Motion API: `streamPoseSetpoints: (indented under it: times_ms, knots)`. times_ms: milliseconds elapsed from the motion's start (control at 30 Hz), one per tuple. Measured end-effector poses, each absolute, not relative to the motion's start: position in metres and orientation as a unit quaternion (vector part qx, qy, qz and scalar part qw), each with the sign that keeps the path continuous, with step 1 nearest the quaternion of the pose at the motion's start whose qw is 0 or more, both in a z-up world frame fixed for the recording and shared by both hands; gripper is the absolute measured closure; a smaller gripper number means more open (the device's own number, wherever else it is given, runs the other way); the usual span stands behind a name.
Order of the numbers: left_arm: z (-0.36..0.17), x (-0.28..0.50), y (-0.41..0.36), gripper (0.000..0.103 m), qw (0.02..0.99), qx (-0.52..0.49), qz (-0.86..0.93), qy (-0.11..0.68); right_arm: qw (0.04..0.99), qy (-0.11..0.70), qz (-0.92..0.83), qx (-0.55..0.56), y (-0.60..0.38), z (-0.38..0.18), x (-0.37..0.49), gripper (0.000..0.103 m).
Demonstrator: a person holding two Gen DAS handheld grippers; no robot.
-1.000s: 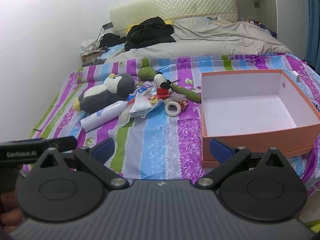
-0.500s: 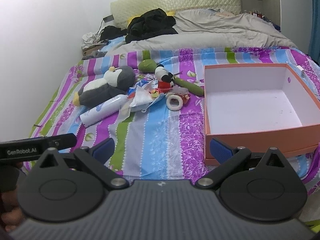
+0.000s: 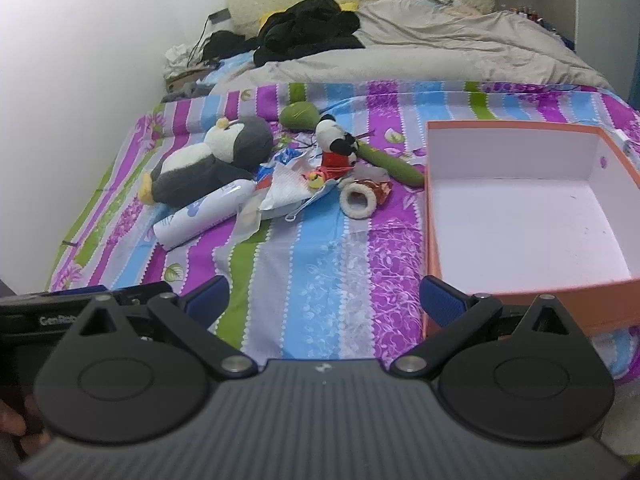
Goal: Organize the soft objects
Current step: 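Grasp the clear bag with beige sponge with left tool while right grasps white fuzzy ring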
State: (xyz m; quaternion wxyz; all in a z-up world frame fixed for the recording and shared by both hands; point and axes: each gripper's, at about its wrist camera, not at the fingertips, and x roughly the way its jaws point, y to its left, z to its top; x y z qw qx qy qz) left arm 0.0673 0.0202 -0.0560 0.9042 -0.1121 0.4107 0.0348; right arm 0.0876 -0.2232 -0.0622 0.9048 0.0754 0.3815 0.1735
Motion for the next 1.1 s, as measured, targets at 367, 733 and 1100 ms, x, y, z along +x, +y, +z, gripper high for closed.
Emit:
streamPoseSetpoints:
  times_ms: [367, 733, 1100]
  knots:
    - [-0.090, 0.130, 0.030, 0.000, 0.899, -0.087, 0.031, 0.428, 0.892, 0.406, 0.190, 0.065, -0.199, -0.079, 0.148, 0.000]
    - [-0.140, 0.223, 0.032, 0.011, 0.894, -0.046, 0.054, 0.442, 0.882, 0.419, 0.206, 0.064, -0.185, -0.118, 0.223, 0.030]
    - [-0.207, 0.286, 0.052, 0.028, 0.881, -0.030, 0.062, 0.468, 0.876, 0.452, 0.162, 0.044, -0.164, -0.184, 0.291, 0.029]
